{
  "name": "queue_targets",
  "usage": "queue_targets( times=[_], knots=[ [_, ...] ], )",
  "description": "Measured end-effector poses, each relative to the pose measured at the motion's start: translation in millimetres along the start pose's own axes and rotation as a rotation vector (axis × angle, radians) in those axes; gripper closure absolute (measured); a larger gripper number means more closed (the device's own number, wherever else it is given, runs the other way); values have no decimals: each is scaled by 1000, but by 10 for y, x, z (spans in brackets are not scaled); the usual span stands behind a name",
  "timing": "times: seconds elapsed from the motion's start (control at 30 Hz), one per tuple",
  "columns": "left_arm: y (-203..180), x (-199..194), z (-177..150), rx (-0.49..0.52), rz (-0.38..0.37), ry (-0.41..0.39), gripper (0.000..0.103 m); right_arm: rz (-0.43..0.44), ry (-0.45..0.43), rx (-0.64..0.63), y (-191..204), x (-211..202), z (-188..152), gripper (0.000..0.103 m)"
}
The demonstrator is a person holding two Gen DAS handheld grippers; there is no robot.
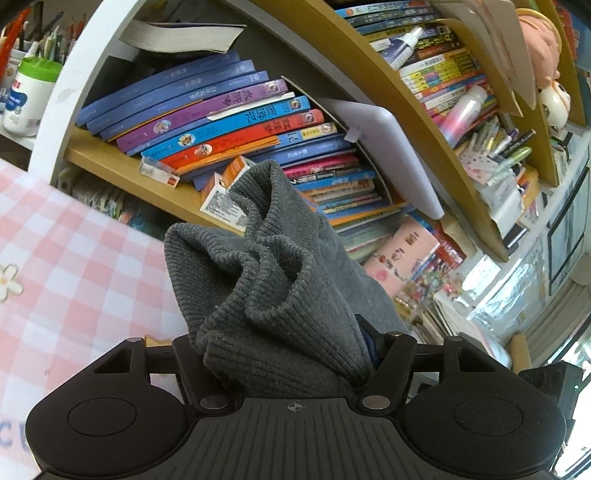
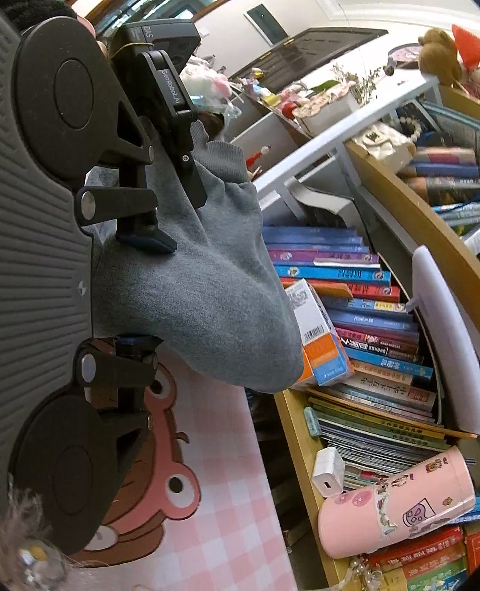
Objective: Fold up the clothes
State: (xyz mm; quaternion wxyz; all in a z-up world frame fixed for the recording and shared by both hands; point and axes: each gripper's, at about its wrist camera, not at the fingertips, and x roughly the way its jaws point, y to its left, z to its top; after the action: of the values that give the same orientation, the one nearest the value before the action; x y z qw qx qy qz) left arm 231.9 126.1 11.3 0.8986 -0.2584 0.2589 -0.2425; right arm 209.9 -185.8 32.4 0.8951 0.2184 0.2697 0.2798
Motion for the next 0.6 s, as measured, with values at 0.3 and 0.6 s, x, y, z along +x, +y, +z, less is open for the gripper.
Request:
queue_targets(
  times=[0.3,0.6],
  knots=[
    [104,392,113,20,20,23,38,-31,14,37,-243,305,104,64],
    [201,790,242,8,29,37,38,-52,9,116,-537,552,271,64]
  ],
)
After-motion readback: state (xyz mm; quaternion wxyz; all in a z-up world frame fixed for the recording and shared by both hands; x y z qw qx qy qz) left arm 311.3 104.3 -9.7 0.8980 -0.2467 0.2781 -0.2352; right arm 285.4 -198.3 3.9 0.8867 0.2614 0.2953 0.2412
